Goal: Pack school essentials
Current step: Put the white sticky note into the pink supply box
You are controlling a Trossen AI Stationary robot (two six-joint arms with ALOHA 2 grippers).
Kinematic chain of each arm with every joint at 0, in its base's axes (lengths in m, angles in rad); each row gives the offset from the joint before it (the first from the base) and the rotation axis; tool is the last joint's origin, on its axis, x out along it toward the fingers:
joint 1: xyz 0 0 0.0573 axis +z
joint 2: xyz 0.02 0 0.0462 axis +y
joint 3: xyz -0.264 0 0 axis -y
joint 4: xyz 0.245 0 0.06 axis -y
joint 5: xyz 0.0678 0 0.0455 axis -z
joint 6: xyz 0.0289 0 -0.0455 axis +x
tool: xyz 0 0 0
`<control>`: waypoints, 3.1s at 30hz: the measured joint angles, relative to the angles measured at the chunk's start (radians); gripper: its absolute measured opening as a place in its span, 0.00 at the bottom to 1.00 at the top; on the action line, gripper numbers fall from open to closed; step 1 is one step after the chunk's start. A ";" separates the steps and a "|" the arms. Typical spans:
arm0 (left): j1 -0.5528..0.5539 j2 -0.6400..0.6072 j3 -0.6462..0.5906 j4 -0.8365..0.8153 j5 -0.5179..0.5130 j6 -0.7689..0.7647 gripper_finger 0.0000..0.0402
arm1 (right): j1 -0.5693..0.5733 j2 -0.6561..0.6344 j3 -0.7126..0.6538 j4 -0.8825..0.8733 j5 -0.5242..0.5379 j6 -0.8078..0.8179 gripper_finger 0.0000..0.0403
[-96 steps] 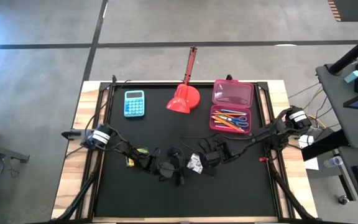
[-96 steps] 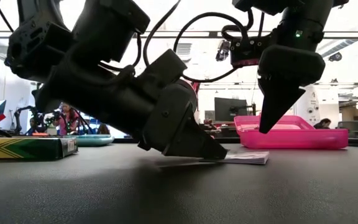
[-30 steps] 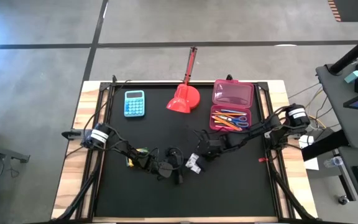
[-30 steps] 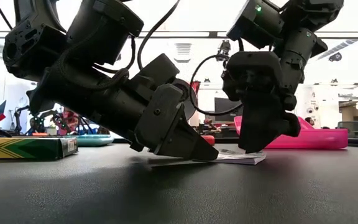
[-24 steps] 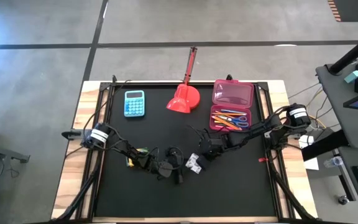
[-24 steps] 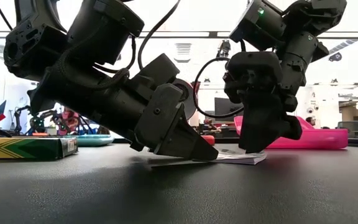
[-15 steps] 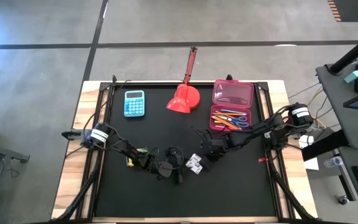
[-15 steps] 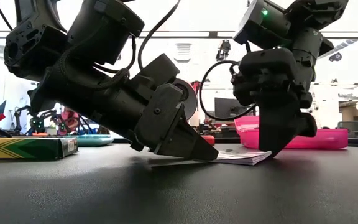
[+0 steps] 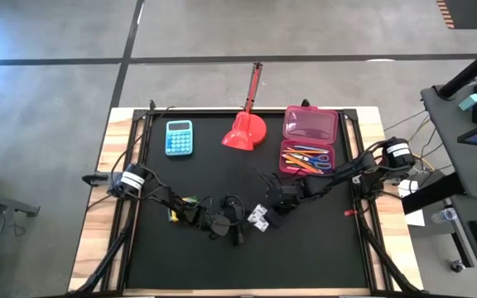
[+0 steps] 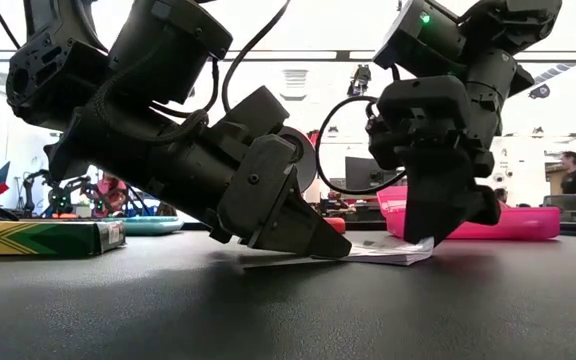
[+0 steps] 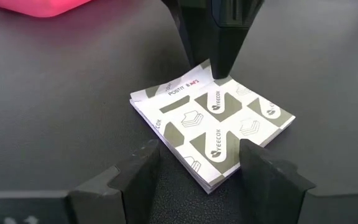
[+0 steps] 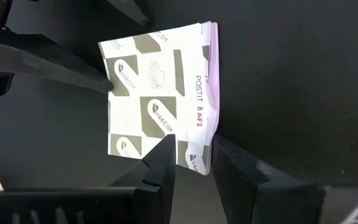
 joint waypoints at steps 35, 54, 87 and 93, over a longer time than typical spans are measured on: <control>0.005 -0.035 -0.003 0.037 0.009 0.024 0.51 | 0.005 0.016 0.000 0.066 -0.026 -0.094 0.02; 0.000 -0.132 0.000 0.022 0.085 0.051 0.51 | -0.139 -0.274 0.064 -0.476 0.236 -0.277 0.02; 0.000 -0.136 -0.001 0.000 0.086 0.053 0.51 | -0.413 -0.281 0.063 -1.012 0.651 -0.194 0.02; 0.000 -0.136 -0.001 0.000 0.085 0.077 0.51 | -0.413 -0.263 0.062 -1.064 0.657 -0.177 0.02</control>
